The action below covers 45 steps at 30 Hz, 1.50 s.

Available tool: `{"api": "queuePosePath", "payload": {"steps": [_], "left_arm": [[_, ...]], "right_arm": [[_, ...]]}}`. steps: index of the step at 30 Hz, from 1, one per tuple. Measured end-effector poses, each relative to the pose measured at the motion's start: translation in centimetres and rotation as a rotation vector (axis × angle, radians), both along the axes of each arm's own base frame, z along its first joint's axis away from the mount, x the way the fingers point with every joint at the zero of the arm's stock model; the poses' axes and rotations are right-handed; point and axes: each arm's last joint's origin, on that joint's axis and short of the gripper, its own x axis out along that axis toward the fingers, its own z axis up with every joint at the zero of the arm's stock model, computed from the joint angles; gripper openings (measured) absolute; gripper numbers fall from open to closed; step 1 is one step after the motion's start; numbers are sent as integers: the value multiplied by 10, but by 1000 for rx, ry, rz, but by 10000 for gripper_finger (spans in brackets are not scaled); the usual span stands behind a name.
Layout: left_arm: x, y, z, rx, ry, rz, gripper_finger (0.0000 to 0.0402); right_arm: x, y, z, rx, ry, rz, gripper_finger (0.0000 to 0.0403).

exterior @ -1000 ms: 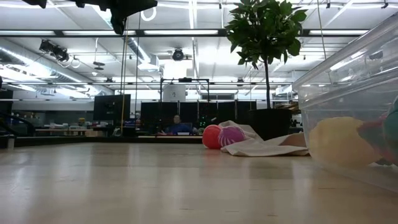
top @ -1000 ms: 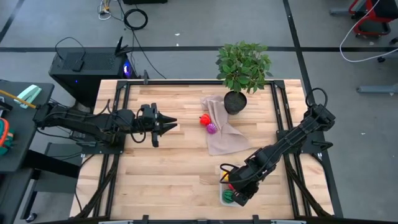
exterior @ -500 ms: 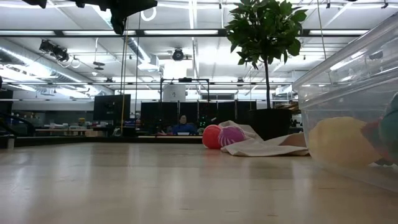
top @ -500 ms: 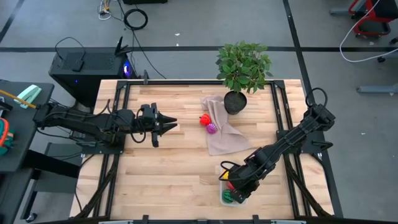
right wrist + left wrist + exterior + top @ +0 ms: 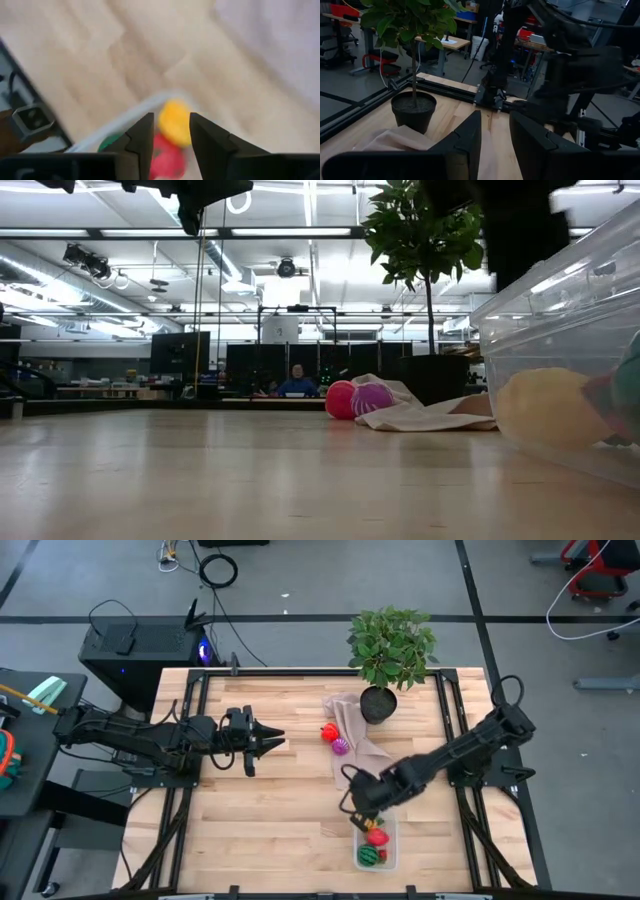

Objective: Pick and placing Produce into tupperware
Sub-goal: Put the purple onion into the transparent bin

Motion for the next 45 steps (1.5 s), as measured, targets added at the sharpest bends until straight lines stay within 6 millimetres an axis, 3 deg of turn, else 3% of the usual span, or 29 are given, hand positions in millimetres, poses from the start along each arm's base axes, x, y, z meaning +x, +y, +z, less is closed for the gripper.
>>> {"api": "queuePosePath", "payload": {"steps": [5, 11, 14, 19, 23, 27, 45], "left_arm": [[0, 0, 0, 0, 0, 0, 107], [0, 0, 0, 0, 0, 0, 107], [0, 0, 0, -1, 1, 0, 107], [0, 0, -1, 0, 7, 0, 107], [0, 0, -1, -8, 9, -2, 107], [0, 0, -2, -19, 15, -1, 107], [0, 0, -3, -22, 29, -1, 107]], "right_arm": [[14, -33, 1, -57, -32, 6, 170], [39, -59, 4, -142, -209, 88, 266], [51, -66, -5, -243, -239, 201, 312], [61, -67, -39, -384, -124, 312, 359], [61, -71, -59, -536, -8, 349, 367], [58, -78, -64, -641, 71, 340, 365], [65, -126, -64, -586, 82, 231, 367]]}}
